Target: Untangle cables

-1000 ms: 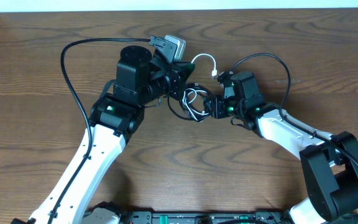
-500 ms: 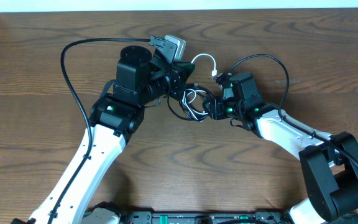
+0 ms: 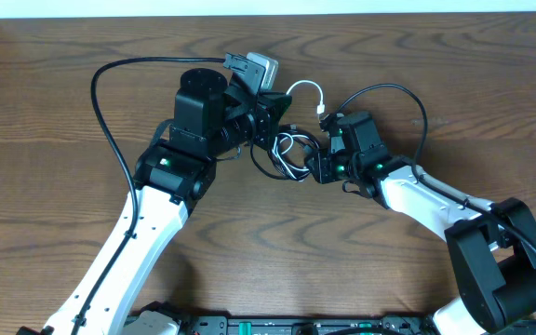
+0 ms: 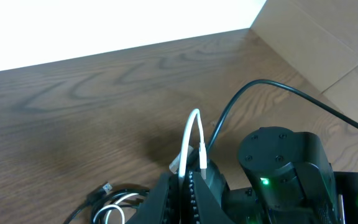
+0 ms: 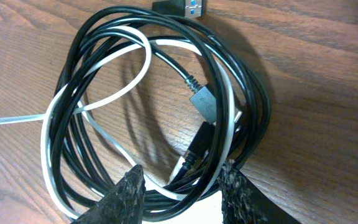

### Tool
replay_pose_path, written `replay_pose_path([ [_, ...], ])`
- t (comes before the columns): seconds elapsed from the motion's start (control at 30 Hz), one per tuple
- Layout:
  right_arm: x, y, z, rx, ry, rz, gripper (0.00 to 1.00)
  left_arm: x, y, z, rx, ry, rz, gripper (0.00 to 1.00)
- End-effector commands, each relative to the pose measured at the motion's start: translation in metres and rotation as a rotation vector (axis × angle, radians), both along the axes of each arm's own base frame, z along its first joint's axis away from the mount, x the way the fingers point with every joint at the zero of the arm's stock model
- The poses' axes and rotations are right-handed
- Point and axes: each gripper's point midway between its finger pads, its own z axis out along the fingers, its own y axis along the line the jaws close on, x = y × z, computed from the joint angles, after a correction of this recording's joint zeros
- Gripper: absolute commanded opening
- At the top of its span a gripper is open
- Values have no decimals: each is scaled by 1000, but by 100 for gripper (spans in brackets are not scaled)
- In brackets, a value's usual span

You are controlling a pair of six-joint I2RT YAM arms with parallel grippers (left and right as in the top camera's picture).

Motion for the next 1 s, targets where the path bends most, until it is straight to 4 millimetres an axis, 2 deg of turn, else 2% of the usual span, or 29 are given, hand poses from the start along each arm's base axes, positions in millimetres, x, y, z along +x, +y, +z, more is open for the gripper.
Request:
replay_pose_path([
  [0.0,6,0,4,-16,-28,-9,33,-3,0,19,-12,-44,-18,7],
  [0.6,10,1,-13,-34,-21,-15,29,-6,-2,17,-15,-31,-35,8],
  [0.63,9,1,-13,-34,-19,-15,25,-6,-2,17,-15,-31,-35,8],
  [0.7,10,1,-14,-29,-14,-24,6,-6,-2,17,-15,-31,-35,8],
  [0.73,10,2,-13,-26,-16,-27,1,-6,-2,17,-15,-30,-35,8],
  [0.87,14,4,-5,-2,-35,-35,1,-7,-1,14,-9,-20,-30,8],
  [0.97,21,4,18,15,-94,-25,1,-9,0,10,2,-5,-32,8],
])
